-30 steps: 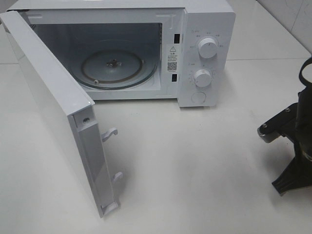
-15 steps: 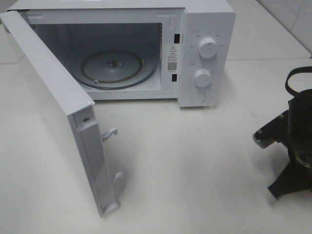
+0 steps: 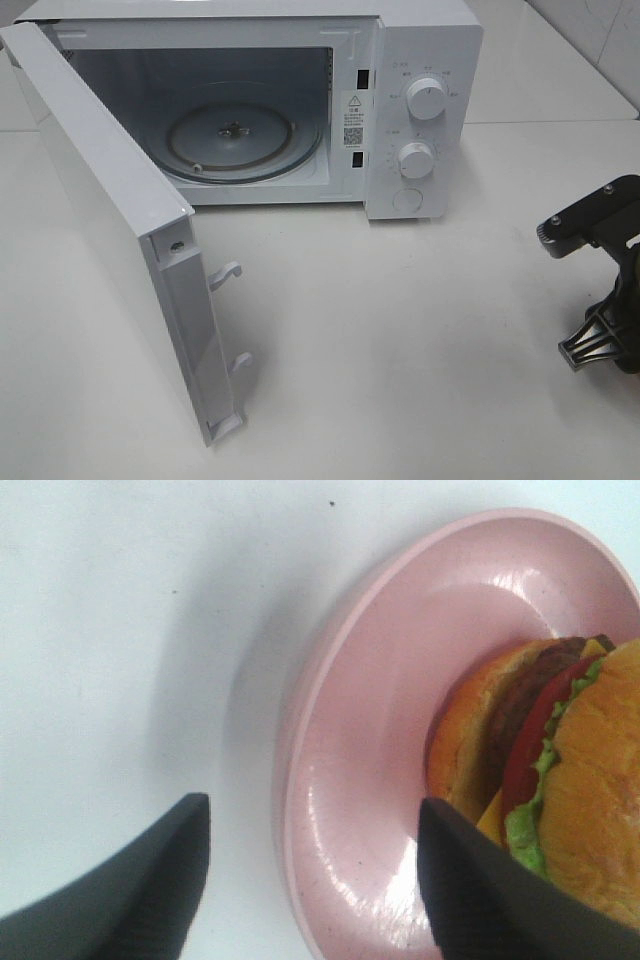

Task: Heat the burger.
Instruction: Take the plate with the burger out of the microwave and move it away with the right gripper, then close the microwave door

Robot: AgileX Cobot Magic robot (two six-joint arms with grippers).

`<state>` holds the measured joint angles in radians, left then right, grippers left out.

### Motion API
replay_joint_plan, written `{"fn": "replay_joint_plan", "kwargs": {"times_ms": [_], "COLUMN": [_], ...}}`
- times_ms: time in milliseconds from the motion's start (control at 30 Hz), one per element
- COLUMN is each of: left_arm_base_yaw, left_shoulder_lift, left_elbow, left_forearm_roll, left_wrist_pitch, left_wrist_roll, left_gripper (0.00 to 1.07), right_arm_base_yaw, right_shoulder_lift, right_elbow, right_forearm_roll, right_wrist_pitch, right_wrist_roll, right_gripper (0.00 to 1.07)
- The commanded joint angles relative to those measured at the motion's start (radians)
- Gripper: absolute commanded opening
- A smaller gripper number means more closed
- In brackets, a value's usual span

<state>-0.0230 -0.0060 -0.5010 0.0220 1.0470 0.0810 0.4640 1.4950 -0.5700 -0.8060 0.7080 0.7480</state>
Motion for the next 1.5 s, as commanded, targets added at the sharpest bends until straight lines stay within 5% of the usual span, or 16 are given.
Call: {"fn": "replay_joint_plan", "kwargs": {"times_ms": [33, 467, 733, 1500], "left_arm_base_yaw": [0.005, 0.005, 0.005, 0.005], "left_shoulder_lift": [-0.018, -0.018, -0.018, -0.018], "left_elbow": [0.002, 0.002, 0.002, 0.002], "left_forearm_roll": [-0.004, -0.004, -0.004, -0.004], "left_wrist_pitch": [-0.007, -0.007, -0.007, -0.007], "left_wrist_roll": [-0.002, -0.002, -0.002, -0.002], "left_gripper": [1.00, 1.00, 1.00, 1.00], "right_arm_base_yaw": [-0.005, -0.005, -0.005, -0.005], "right_shoulder_lift": [-0.055, -0.384, -0.718, -1.104], "right_elbow": [0.000, 0.000, -0.023, -0.015], "right_forearm_roll": [0.046, 0.295, 0.581, 0.598], "right_wrist_pitch": [-0.006, -0.020, 0.087, 0.403], "right_wrist_roll": [-0.074, -0.338, -0.603, -0.617], "right_gripper": [0.68, 0.75, 0.77, 0.76]}}
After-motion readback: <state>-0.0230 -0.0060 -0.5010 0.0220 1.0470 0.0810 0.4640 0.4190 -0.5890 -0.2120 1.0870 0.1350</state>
